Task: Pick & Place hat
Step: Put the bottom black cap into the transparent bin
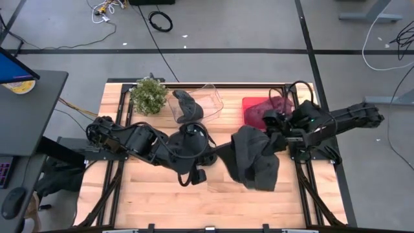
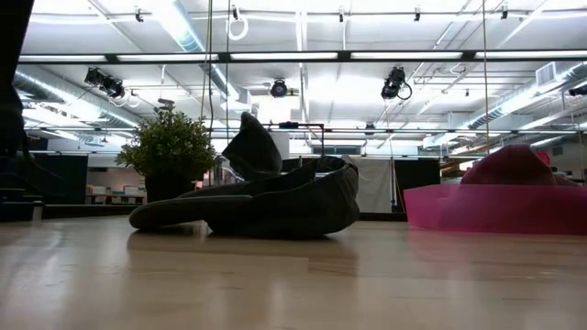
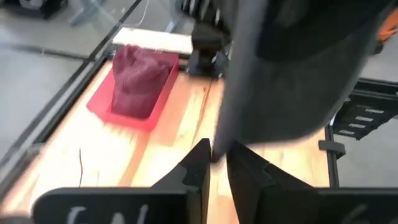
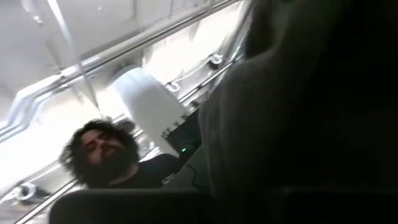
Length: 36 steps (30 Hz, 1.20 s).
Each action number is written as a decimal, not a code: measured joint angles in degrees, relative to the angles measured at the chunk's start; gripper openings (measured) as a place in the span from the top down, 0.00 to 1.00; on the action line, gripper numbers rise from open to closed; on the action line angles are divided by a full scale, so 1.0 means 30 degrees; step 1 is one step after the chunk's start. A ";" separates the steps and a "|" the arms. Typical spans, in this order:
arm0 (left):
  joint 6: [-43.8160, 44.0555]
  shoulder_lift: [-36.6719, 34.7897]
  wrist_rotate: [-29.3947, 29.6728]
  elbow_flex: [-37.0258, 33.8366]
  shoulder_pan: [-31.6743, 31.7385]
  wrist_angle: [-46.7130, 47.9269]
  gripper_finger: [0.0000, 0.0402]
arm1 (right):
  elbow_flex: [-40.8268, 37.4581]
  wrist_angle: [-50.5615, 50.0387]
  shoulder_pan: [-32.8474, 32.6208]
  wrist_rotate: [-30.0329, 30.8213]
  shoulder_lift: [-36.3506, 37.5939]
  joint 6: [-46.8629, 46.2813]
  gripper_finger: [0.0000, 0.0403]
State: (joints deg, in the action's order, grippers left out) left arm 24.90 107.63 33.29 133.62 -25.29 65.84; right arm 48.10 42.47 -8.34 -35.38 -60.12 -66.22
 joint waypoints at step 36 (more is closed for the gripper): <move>0.3988 -0.0007 0.2390 -0.0007 0.1095 -0.4952 0.50 | -0.0015 -1.4233 0.1705 0.7955 0.4206 0.3243 0.97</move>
State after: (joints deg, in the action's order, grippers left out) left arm 36.86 107.61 40.46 133.60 -22.01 50.99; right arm 48.05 -0.23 -3.22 -11.51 -47.51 -56.49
